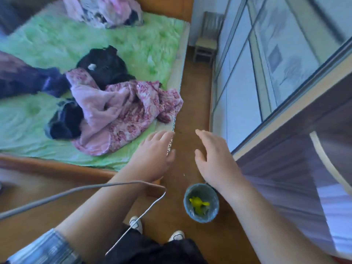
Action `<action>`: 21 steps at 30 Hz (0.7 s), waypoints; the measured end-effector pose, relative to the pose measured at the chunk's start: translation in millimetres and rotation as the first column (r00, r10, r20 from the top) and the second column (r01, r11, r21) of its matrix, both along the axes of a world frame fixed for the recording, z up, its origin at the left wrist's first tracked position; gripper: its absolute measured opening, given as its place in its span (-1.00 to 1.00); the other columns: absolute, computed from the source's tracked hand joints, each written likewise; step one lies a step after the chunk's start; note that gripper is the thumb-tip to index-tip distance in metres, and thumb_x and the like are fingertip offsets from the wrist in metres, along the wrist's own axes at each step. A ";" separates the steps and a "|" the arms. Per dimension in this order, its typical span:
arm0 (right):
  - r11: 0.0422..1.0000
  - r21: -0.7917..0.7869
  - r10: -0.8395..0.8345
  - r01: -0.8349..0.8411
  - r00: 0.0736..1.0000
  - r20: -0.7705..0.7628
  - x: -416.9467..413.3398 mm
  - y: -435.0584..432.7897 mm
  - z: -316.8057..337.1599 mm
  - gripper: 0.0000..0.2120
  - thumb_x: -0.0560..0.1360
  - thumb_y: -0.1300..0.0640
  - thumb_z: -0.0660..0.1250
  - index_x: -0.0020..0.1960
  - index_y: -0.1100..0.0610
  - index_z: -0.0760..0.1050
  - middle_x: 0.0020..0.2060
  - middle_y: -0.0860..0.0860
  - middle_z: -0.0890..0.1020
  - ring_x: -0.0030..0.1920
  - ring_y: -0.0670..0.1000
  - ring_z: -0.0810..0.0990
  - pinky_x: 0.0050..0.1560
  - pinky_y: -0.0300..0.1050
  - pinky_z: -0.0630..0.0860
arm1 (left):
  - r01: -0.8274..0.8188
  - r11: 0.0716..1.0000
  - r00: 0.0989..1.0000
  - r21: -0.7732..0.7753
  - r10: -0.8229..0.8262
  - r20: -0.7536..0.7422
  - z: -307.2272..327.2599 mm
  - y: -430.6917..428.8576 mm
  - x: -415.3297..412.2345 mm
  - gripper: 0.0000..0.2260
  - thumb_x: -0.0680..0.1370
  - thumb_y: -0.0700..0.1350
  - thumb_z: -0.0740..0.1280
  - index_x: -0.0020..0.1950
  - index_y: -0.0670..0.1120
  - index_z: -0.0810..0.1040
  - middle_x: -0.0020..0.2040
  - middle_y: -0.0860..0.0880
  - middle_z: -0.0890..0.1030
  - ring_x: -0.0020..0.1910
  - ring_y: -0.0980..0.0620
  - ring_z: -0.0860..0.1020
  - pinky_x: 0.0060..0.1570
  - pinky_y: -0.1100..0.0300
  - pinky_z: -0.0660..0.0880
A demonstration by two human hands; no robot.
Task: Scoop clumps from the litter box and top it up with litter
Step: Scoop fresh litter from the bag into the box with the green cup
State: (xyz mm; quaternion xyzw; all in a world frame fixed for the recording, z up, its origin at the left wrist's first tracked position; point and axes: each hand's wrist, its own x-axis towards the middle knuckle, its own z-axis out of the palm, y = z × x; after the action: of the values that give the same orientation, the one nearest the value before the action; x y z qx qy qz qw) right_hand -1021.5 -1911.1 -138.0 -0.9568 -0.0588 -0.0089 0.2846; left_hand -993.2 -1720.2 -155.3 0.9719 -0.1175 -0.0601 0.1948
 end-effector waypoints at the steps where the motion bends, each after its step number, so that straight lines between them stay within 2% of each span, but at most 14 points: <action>1: 0.999 -0.004 0.052 -0.052 0.998 0.029 4.2 14.3 13.4 -0.50 0.60 0.12 0.26 0.53 0.06 0.29 0.43 -0.04 0.40 0.47 -0.06 0.24 0.51 -0.09 0.21 | -0.041 0.999 0.999 0.003 0.040 0.030 16.0 16.6 -4.8 -0.49 0.57 0.02 0.26 0.51 0.01 0.30 0.47 0.01 0.38 0.47 -0.05 0.29 0.43 0.02 0.25; 6: 0.962 -0.040 0.274 -0.271 0.950 0.147 18.2 100.7 60.7 -0.49 0.62 0.07 0.24 0.54 0.06 0.27 0.48 -0.03 0.34 0.51 -0.06 0.17 0.50 -0.22 0.06 | -0.248 0.969 0.957 -0.025 0.249 0.151 75.2 107.6 -35.4 -0.51 0.60 0.04 0.21 0.54 0.03 0.26 0.52 0.03 0.33 0.50 -0.01 0.23 0.47 0.02 0.21; 11: 0.882 -0.089 0.471 -0.463 0.860 0.197 8.2 210.0 90.2 -0.48 0.62 0.03 0.21 0.56 0.06 0.24 0.52 0.00 0.29 0.54 -0.03 0.12 0.55 -0.11 0.04 | -0.440 0.897 0.876 -0.042 0.439 0.197 100.8 217.8 -88.0 -0.48 0.61 0.07 0.19 0.56 0.04 0.20 0.55 0.02 0.27 0.54 -0.03 0.16 0.49 -0.02 0.20; 14: 0.820 -0.111 0.571 -0.561 0.793 0.212 -9.8 290.9 101.1 -0.47 0.60 0.00 0.19 0.55 0.05 0.26 0.52 0.01 0.29 0.54 0.00 0.13 0.55 -0.12 0.01 | -0.574 0.819 0.799 -0.013 0.564 0.210 108.3 295.8 -134.5 -0.44 0.61 0.10 0.20 0.58 0.05 0.15 0.56 0.00 0.24 0.54 -0.04 0.15 0.49 0.00 0.16; 18: 0.744 -0.094 0.663 -0.662 0.712 0.229 -55.1 414.5 107.0 -0.47 0.58 0.00 0.22 0.53 0.04 0.30 0.51 0.02 0.31 0.54 0.01 0.15 0.57 0.02 0.04 | -0.719 0.695 0.682 0.009 0.703 0.202 120.8 404.7 -213.2 -0.43 0.62 0.13 0.17 0.60 0.08 0.09 0.60 0.01 0.15 0.58 -0.05 0.06 0.52 0.04 0.02; 21: 0.701 -0.058 0.701 -0.711 0.672 0.239 -96.0 510.0 109.5 -0.49 0.56 0.04 0.27 0.49 0.08 0.36 0.47 0.06 0.37 0.51 0.04 0.20 0.53 -0.11 0.01 | -0.803 0.596 0.590 0.026 0.786 0.187 122.8 490.4 -275.6 -0.43 0.62 0.15 0.15 0.60 0.10 0.09 0.61 0.00 0.11 0.59 -0.06 0.02 0.56 0.01 0.00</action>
State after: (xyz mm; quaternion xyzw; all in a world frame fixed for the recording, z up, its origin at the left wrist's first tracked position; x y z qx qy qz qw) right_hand -1117.5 -1401.1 -28.6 -0.8451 -0.4580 -0.0167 0.2753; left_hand -1268.8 -1229.8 -32.5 0.9325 0.3172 0.1029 0.1386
